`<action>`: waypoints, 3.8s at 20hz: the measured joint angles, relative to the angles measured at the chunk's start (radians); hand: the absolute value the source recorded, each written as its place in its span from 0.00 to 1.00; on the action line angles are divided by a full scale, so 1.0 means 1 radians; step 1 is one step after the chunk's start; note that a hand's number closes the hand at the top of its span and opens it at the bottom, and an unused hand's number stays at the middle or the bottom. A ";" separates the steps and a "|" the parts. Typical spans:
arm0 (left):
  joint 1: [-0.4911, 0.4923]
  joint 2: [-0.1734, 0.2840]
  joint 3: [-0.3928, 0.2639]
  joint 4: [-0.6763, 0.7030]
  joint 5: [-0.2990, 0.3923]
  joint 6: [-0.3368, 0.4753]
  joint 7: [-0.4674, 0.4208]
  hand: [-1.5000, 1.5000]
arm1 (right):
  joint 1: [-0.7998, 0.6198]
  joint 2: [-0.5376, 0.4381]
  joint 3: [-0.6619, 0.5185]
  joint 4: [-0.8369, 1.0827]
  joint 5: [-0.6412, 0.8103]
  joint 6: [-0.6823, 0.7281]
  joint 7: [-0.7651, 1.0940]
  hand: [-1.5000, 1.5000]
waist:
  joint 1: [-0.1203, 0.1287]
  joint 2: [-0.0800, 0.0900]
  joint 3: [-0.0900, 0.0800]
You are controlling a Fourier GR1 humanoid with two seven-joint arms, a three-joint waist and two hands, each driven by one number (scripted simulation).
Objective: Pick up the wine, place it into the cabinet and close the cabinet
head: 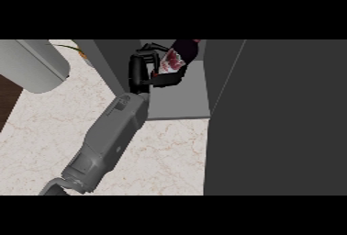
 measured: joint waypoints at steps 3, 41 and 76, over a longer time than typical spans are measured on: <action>-0.040 0.000 0.031 0.055 -0.005 -0.004 -0.030 1.00 | 0.015 0.003 0.008 0.001 0.001 0.008 -0.017 0.00 | 0.001 0.000 0.000; -0.192 -0.003 0.178 0.398 0.061 -0.044 -0.161 0.00 | -0.013 0.025 0.045 0.018 -0.002 0.000 -0.038 0.00 | -0.030 0.009 0.004; -0.151 -0.007 0.174 0.402 0.025 -0.199 -0.266 0.00 | -0.014 0.022 0.067 0.018 -0.013 -0.004 -0.032 0.00 | -0.038 0.011 0.001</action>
